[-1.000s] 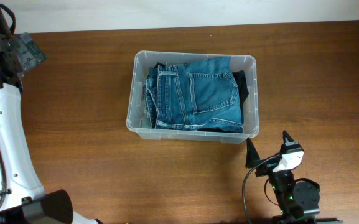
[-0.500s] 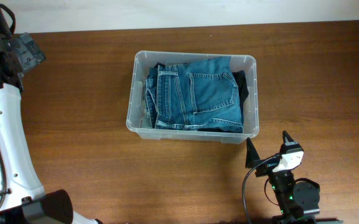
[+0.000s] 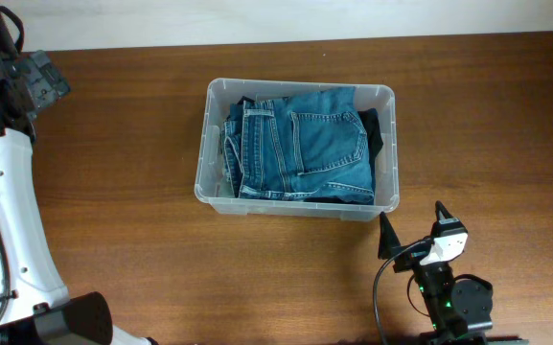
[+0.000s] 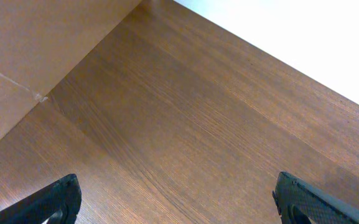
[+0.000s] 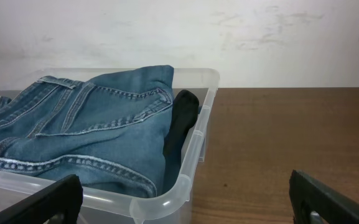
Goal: Pack container
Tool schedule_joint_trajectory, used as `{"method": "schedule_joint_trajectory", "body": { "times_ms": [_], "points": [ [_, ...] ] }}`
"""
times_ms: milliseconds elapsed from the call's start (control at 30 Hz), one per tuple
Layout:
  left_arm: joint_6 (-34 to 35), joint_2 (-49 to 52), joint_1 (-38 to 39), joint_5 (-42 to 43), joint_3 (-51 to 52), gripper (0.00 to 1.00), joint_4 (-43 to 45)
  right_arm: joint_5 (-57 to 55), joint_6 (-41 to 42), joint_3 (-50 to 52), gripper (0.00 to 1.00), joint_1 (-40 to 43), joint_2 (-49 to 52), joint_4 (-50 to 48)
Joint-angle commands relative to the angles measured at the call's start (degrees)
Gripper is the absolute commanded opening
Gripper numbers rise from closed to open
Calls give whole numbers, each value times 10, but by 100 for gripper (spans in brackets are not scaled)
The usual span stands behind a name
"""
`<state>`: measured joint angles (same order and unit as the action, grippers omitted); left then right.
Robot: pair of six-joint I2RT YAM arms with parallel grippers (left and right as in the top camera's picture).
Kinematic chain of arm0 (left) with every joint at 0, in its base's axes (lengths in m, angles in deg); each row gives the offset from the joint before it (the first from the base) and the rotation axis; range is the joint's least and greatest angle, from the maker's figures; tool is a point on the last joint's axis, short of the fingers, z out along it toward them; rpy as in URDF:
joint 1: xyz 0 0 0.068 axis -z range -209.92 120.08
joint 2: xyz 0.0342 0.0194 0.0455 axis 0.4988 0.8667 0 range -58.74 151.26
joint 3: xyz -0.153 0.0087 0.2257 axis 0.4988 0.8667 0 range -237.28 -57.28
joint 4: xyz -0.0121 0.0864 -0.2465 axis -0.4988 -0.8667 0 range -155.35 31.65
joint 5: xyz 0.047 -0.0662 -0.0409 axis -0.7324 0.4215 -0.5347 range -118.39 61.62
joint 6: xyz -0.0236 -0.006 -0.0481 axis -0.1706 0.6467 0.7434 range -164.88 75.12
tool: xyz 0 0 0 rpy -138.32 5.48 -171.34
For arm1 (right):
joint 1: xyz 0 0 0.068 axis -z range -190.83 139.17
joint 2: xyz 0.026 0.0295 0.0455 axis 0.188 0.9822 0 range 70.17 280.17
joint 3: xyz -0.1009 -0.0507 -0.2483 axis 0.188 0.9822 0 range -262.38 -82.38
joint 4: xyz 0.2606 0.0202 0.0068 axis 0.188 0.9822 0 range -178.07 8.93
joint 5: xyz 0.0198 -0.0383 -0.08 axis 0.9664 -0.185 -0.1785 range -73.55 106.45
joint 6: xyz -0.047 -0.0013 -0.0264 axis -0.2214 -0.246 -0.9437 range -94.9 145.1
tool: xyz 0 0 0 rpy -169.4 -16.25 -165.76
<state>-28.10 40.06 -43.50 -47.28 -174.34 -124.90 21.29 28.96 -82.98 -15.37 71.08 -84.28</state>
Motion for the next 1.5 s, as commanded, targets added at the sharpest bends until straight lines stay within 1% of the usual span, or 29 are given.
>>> {"method": "schedule_joint_trajectory", "body": {
  "times_ms": [0, 167, 300, 433, 600, 800, 900, 1033, 1267, 1467],
  "points": [
    [5, 6, -1, -2, -1, 99, -2, 9, -2, 3, 99, 5, -6, 2],
    [5, 5, 2, -2, 2, 99, -2, 9, -2, 3, 98, 5, -6, 2],
    [5, -14, 26, -2, 2, 99, -2, 9, -2, 3, 99, 5, -6, 2],
    [5, -48, 65, -2, 2, 99, -2, 10, -2, 3, 99, 5, -6, 2],
    [5, -117, 134, -2, 3, 99, -2, 10, -2, 3, 99, 5, -6, 2],
    [5, -224, 219, -2, 50, 99, -2, 10, -2, 3, 99, 5, -6, 2],
    [5, -286, 241, -4, 103, 99, -2, 10, -2, 3, 99, 5, -6, 2],
    [5, -378, 241, -4, 205, 99, -2, 10, -2, 3, 99, 5, -6, 2],
    [3, -588, 229, -5, 443, 99, -2, 9, -2, 3, 99, 5, -6, 2],
    [6, -721, 216, 3, 612, 99, 12, 10, -2, 3, 99, 5, -6, 2]
  ]
}}
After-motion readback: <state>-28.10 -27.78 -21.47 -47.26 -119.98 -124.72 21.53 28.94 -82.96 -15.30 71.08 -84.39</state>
